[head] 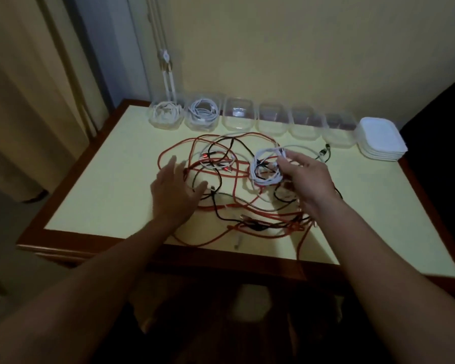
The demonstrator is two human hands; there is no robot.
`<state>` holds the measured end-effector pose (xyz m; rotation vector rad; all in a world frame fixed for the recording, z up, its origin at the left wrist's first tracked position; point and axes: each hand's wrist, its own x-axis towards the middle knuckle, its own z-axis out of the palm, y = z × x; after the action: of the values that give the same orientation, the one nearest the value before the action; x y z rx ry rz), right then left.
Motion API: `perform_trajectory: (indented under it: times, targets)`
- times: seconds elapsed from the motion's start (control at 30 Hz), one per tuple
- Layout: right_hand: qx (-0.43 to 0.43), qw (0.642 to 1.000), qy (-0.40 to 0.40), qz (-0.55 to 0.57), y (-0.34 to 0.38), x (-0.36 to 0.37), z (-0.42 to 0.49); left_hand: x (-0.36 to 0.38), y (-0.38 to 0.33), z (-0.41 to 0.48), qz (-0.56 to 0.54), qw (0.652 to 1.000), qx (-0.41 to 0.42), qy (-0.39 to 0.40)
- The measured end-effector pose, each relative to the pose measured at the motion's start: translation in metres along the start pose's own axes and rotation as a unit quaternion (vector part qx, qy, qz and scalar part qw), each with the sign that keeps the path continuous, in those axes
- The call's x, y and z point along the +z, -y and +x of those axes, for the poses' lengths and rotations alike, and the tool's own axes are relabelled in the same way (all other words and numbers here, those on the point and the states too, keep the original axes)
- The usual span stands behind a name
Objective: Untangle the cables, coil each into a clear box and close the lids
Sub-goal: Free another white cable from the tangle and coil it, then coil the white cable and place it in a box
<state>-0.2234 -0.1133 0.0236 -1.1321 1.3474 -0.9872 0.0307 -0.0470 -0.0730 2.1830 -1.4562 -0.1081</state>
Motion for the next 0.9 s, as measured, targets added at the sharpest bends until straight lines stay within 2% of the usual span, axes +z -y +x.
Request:
perform_trajectory:
  times: [0.07, 0.2, 0.33, 0.5, 0.7, 0.73, 0.8, 0.9]
  targets:
    - [-0.007, 1.0, 0.004, -0.011, 0.004, 0.01, 0.026, 0.009, 0.015, 0.01, -0.019, 0.999, -0.028, 0.024]
    - [-0.036, 0.998, 0.009, -0.051, 0.007, 0.03, 0.082, 0.022, 0.018, 0.025, -0.049, 0.998, 0.004, 0.026]
    - [-0.086, 0.989, -0.012, -0.12, 0.018, 0.055, 0.148, 0.029, 0.019, 0.046, -0.039, 0.999, -0.004, 0.026]
    - [-0.172, 0.962, -0.004, -0.213, 0.036, 0.092, 0.224, 0.037, 0.021, 0.059, -0.037, 0.999, 0.004, 0.01]
    - [-0.165, 0.938, 0.02, -0.305, 0.035, 0.126, 0.294, 0.039, 0.02, 0.068, -0.061, 0.998, -0.016, 0.012]
    - [-0.166, 0.931, 0.034, -0.324, 0.033, 0.13, 0.301, 0.039, 0.02, 0.069, -0.062, 0.998, -0.015, 0.011]
    - [-0.176, 0.891, 0.07, -0.412, 0.03, 0.137, 0.305, 0.04, 0.02, 0.07, -0.065, 0.998, -0.013, 0.009]
    - [-0.205, 0.822, 0.012, -0.531, 0.028, 0.143, 0.308, 0.04, 0.02, 0.069, -0.068, 0.998, -0.015, 0.006]
